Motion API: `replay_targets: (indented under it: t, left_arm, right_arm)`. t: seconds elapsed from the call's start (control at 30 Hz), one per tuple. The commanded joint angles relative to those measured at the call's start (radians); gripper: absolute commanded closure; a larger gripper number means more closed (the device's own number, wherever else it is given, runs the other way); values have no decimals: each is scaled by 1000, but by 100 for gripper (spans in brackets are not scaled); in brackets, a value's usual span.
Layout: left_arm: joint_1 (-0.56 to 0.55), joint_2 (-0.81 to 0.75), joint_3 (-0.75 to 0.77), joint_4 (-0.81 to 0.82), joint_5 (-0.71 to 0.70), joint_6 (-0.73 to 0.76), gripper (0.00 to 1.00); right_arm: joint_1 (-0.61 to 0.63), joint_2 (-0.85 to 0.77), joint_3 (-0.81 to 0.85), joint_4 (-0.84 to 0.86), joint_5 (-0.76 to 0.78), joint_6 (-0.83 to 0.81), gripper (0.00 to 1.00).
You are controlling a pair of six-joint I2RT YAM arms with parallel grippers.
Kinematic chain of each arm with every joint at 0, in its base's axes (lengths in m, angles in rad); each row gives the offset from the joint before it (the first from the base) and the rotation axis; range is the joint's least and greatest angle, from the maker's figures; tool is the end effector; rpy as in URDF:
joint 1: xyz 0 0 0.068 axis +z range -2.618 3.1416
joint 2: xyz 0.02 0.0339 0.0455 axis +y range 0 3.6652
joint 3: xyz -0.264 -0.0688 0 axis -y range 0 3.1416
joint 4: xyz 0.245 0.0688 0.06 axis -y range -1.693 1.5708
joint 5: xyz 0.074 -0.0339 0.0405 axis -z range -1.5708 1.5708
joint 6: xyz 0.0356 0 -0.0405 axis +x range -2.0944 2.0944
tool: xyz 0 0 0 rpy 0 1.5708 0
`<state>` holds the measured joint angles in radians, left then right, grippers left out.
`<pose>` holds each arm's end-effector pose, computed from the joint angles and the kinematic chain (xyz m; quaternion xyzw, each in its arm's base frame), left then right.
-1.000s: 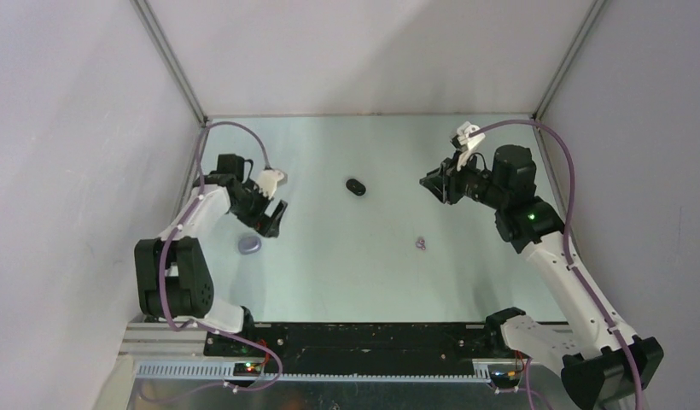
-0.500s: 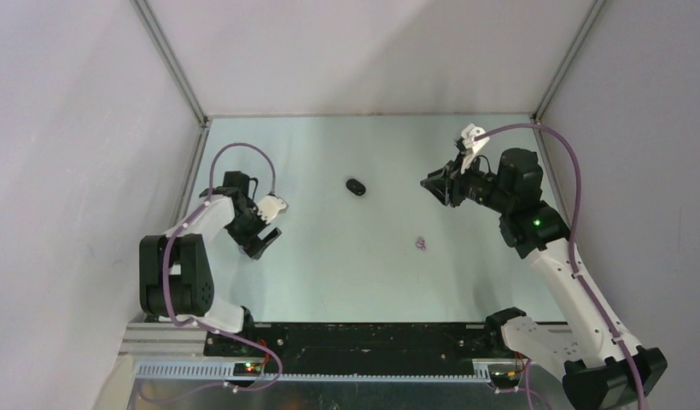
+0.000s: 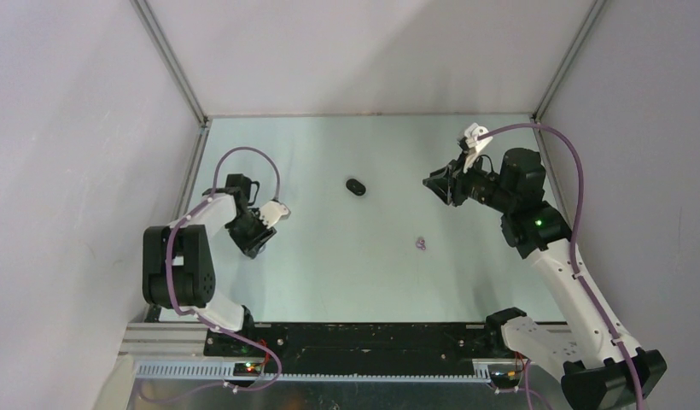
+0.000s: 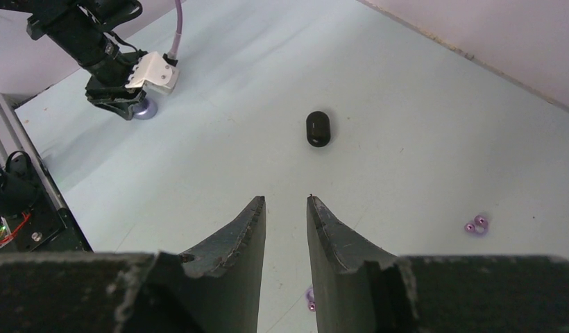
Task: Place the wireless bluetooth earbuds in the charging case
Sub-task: Pick up the charging case at the center of the board.
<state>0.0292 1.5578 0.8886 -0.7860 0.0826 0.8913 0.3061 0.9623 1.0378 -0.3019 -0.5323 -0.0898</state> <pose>0.2586 0.0046 0.1638 0.4189 0.9052 -0.0113 0.0700 0.1956 0.0808 0.3849 -0.3090 0.7080 0.2694 0.5751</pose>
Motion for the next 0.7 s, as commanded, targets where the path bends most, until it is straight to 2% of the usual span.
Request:
replay_targets:
  t: [0.0, 0.03, 0.07, 0.2, 0.33, 0.4, 0.43, 0.5, 0.57, 0.67]
  left_arm:
    - [5, 12, 39, -43, 80, 36, 59]
    - [4, 13, 44, -52, 95, 33, 68]
    - [3, 11, 56, -57, 113, 25, 70]
    - [-15, -31, 103, -101, 203, -32, 72]
    - [-139, -117, 163, -71, 291, -181, 72]
    - [-229, -156, 201, -15, 316, -291, 71]
    - [-287, -172, 217, 5, 326, -364, 71]
    - [-371, -180, 267, 83, 329, -477, 71]
    - [-438, -173, 321, 160, 321, -581, 71]
    - [-529, -143, 436, 210, 282, -650, 71]
  right_arm:
    - [-12, -9, -6, 30, -10, -1, 67]
    - [-19, -6, -11, 37, -10, -2, 67]
    - [-22, -1, -14, 39, -8, -3, 67]
    - [-55, 30, -15, 66, -11, 9, 67]
    - [-83, 72, 16, 71, -39, 42, 67]
    - [-81, 107, 68, 58, -65, 68, 58]
    - [-80, 118, 86, 54, -85, 77, 49]
    - [-66, 155, 140, 54, -102, 118, 39]
    - [-39, 191, 186, 57, -98, 160, 36]
    - [10, 248, 222, 73, -90, 239, 34]
